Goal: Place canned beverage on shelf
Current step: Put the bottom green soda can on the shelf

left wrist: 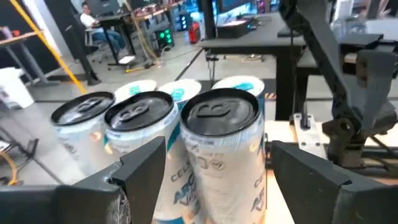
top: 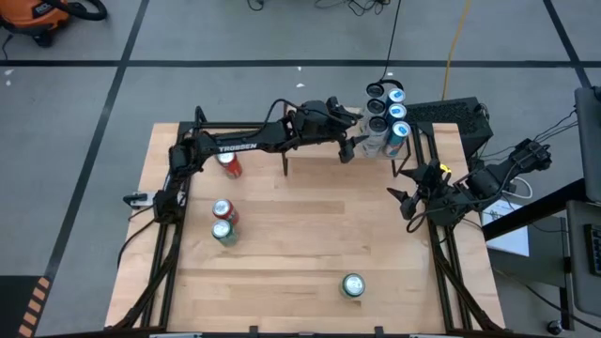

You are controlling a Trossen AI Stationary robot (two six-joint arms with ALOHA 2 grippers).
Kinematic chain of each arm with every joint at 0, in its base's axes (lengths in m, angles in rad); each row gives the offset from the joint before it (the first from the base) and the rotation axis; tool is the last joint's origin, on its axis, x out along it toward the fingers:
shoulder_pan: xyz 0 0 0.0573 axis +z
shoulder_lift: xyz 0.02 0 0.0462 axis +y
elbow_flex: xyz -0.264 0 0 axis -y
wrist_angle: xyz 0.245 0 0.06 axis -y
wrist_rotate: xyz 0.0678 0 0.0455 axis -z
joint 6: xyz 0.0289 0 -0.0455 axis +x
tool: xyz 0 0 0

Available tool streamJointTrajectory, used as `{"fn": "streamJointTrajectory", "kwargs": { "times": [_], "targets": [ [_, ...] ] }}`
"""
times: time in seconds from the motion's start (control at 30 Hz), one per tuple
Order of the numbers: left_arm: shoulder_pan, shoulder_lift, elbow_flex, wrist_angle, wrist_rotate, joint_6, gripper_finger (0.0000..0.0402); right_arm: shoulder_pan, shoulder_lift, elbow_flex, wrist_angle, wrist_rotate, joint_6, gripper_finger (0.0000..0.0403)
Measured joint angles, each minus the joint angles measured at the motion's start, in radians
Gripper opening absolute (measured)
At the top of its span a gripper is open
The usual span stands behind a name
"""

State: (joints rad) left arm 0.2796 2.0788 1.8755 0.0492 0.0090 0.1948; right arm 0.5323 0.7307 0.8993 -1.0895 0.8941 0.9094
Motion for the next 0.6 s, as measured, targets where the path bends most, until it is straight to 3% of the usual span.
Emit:
{"fn": "streamJointTrajectory", "kwargs": {
  "times": [0.2,0.3,0.43,0.6],
  "targets": [
    [-0.006,-0.072,-0.015,-0.147,-0.039,0.005,0.0279,0.0,0.0,0.0,-0.008,0.017,0.014,0.0311],
    [-0.016,-0.144,-0.079,-0.217,-0.045,-0.004,0.0279,0.007,0.001,-0.021,0.002,0.022,0.016,0.0311],
    [-0.055,-0.261,-0.253,-0.213,-0.087,-0.029,0.0279,0.033,0.003,-0.104,0.089,0.024,0.032,0.0311],
    [-0.174,-0.423,-0.531,-0.091,-0.189,-0.082,0.0279,0.075,0.004,-0.217,0.356,-0.033,-0.066,0.0311]
  ]
}}
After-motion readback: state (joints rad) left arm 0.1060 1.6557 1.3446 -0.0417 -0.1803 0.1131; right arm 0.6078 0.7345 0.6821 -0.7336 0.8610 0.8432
